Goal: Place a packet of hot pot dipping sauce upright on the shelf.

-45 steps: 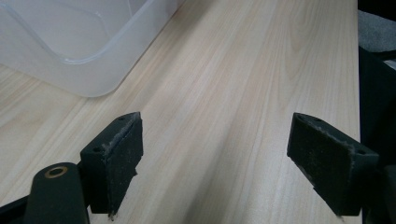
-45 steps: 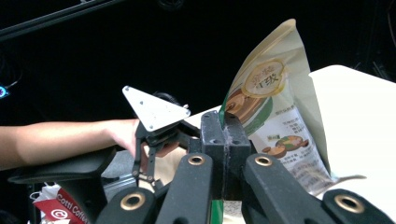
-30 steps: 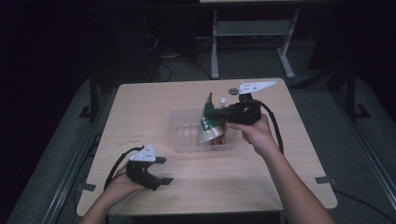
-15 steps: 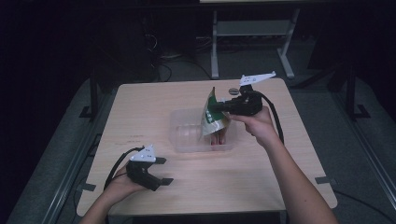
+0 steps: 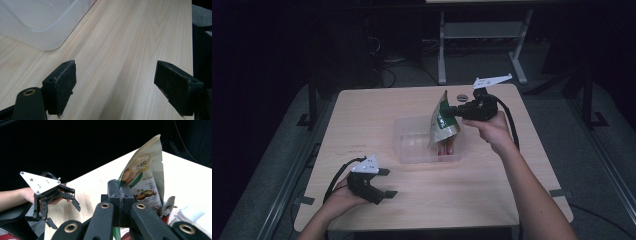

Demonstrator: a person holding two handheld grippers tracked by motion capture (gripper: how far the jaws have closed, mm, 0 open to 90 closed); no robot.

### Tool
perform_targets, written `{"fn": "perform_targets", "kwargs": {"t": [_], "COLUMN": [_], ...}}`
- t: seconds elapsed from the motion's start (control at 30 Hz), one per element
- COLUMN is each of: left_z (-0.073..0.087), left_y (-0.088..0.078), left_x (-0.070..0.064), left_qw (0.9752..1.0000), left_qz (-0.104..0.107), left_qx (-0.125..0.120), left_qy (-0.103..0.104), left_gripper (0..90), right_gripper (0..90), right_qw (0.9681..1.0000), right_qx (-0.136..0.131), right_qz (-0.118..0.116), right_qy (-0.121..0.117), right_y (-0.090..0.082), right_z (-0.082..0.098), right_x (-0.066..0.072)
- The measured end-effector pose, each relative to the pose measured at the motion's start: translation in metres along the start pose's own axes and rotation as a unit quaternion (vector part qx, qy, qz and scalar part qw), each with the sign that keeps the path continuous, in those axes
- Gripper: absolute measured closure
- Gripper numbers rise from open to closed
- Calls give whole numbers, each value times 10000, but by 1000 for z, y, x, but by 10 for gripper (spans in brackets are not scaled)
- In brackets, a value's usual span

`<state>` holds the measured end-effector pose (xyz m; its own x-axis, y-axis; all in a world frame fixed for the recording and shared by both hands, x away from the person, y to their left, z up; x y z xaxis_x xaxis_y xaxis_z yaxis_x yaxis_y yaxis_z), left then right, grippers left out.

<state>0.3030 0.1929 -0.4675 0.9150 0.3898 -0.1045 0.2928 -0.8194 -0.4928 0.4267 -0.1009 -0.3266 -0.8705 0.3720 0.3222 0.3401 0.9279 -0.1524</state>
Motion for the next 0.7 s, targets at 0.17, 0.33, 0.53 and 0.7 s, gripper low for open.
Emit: {"fn": "perform_targets", "kwargs": {"t": [0.17,0.33,0.53,0.7], "left_z": [0,0,-1,-1], "left_y": [0,0,0,0], "left_x": [0,0,0,0], "left_qw": [10000,10000,10000,10000], "left_qz": [11,2,7,1], "left_qx": [4,2,-1,-6], "left_qy": [31,31,70,60], "left_gripper": [176,176,176,176], "right_gripper": [900,900,900,900], "right_qw": [10000,10000,10000,10000], "right_qx": [21,-21,-41,23], "right_qz": [22,24,46,41], "right_qy": [-33,-42,-51,-79], "right_y": [-2,-5,-8,-6], "right_z": [-2,-4,-7,-8], "right_x": [0,0,1,1]}}
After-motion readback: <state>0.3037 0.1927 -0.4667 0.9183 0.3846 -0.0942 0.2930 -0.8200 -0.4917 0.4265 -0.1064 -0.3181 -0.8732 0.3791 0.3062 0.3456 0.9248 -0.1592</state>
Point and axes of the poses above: each handheld gripper's, and its own axes: y roughly forward along the jaws, z roughly out of its underside, x roughly to its left, the point moved 5 cm from there along y, roughly forward along the jaws, and after that the axes turned 13 degrees about -x, right-handed, at the moved point
